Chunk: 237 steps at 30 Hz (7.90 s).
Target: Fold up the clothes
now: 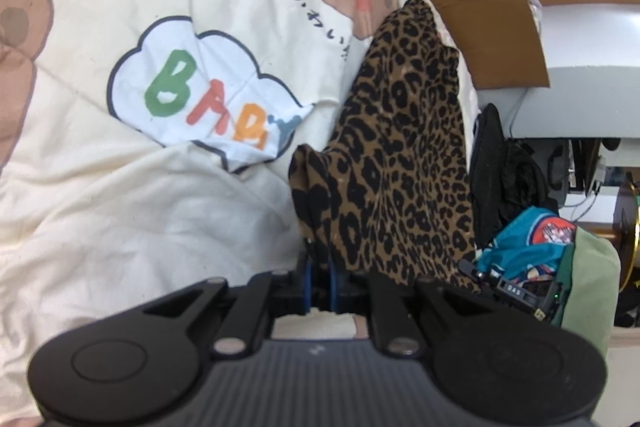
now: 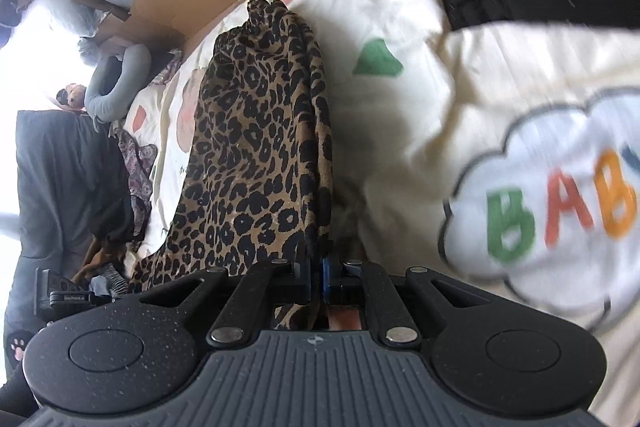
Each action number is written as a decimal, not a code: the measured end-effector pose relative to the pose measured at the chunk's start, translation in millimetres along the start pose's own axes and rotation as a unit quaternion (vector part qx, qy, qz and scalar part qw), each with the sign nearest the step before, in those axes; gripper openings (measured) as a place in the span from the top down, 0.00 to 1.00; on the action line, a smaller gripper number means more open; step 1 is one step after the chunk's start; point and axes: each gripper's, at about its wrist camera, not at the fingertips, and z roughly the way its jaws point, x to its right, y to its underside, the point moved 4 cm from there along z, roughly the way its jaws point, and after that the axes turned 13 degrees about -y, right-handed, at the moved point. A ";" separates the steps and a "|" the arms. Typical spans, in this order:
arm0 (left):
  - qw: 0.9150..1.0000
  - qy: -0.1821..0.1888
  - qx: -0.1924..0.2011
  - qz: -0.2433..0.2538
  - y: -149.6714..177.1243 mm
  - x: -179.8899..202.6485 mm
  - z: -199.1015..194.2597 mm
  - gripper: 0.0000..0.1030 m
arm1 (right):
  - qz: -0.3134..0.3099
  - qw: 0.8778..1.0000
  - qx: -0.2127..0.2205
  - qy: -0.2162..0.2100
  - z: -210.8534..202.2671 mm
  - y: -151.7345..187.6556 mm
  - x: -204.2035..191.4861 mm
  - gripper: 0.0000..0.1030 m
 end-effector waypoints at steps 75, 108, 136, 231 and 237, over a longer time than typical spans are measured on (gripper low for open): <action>0.997 -0.069 -0.046 0.010 29.7 -25.0 55.6 0.86 | -0.063 0.995 0.011 0.074 54.6 -67.1 15.1 1.00; 0.997 -0.062 -0.044 0.013 28.1 -31.8 59.9 0.82 | -0.062 0.991 -0.032 0.118 26.7 -23.3 9.5 0.67; 0.999 -0.034 -0.007 0.016 22.4 -38.1 54.7 0.81 | 0.090 0.994 -0.066 -0.013 15.8 33.5 62.4 0.67; 0.985 0.060 0.159 -0.025 -67.3 39.0 -7.8 0.92 | 0.035 0.989 0.089 -0.115 1.6 -57.0 7.0 0.98; 0.985 0.045 0.165 -0.027 -82.5 39.3 6.1 0.92 | 0.037 0.990 0.093 -0.102 11.9 -69.8 13.5 0.98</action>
